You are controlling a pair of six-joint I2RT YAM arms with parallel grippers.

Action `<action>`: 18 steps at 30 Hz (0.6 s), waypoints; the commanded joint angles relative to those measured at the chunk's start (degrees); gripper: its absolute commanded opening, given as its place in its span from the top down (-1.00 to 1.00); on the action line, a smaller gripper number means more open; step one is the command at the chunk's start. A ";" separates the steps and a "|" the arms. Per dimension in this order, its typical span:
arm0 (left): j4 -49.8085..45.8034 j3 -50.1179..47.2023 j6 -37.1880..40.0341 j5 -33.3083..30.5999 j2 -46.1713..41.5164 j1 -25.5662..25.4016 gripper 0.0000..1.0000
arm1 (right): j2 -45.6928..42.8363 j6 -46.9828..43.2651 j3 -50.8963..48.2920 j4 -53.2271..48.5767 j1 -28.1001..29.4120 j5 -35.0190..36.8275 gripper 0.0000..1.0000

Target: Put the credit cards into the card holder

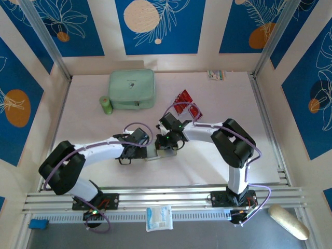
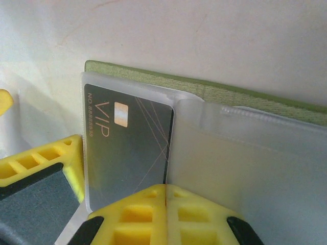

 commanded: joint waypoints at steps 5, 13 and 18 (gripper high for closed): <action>-0.52 -1.35 0.68 -0.72 -0.05 0.68 -0.99 | 0.56 1.36 1.26 -0.75 1.25 -2.24 1.00; -2.93 -1.68 1.22 -0.84 -5.77 0.78 -0.99 | -6.15 1.59 -0.05 -3.01 1.04 1.47 1.00; -4.14 -2.71 1.22 -0.89 -10.39 1.77 -0.99 | -8.08 1.72 0.02 -4.59 1.15 4.14 1.00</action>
